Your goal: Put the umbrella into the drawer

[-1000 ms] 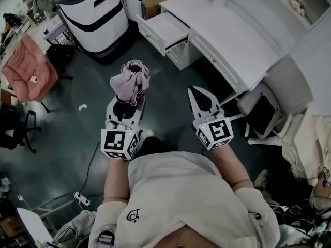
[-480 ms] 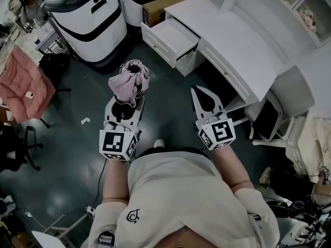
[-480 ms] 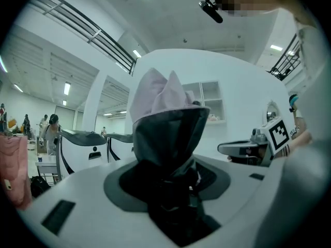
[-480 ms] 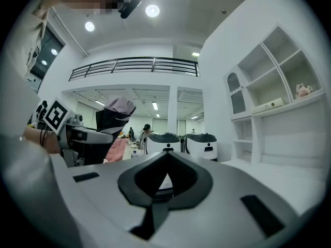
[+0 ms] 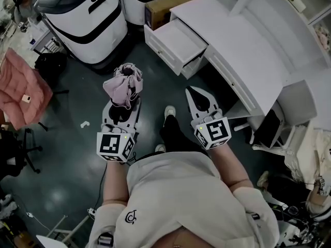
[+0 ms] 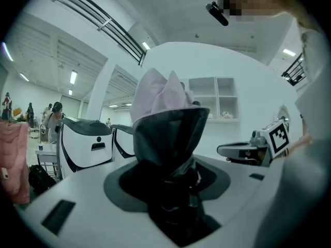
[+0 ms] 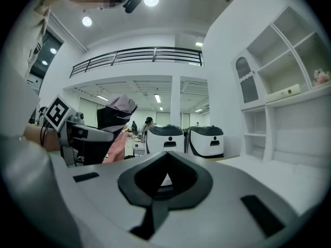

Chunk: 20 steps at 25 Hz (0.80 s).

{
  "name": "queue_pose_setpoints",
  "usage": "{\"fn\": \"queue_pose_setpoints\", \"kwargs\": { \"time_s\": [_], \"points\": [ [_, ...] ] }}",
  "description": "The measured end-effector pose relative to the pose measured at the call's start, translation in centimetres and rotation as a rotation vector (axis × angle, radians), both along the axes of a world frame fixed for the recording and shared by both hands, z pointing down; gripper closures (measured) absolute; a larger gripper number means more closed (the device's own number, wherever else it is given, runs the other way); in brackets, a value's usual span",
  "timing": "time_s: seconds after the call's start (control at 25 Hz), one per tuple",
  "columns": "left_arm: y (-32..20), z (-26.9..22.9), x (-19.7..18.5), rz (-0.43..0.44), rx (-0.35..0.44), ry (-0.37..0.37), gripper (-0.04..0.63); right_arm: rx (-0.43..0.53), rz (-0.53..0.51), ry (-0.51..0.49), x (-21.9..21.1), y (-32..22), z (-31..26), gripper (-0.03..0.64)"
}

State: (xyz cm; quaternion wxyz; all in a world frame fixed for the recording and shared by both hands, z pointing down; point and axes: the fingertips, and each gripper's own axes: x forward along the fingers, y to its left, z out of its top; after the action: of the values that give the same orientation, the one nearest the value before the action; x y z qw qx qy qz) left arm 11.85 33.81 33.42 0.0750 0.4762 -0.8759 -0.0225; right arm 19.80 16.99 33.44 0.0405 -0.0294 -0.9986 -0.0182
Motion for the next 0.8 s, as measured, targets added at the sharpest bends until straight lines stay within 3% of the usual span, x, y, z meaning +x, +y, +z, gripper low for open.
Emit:
{"fn": "queue_pose_setpoints", "kwargs": {
  "time_s": [0.32,0.48,0.8],
  "points": [
    [-5.2,-0.3,-9.0,-0.038,-0.024,-0.021,0.367,-0.017,-0.051,-0.030,-10.7,-5.7,-0.4,0.611],
    [-10.3,-0.8,-15.5,-0.054,-0.038,-0.032,0.367,-0.019,-0.087,-0.038,-18.0,-10.5,-1.0,0.611],
    [-19.4,0.6,-23.9,0.022,-0.077,-0.015,0.367,-0.041,-0.047,-0.010,-25.8,-18.3,0.7,0.611]
  ]
}}
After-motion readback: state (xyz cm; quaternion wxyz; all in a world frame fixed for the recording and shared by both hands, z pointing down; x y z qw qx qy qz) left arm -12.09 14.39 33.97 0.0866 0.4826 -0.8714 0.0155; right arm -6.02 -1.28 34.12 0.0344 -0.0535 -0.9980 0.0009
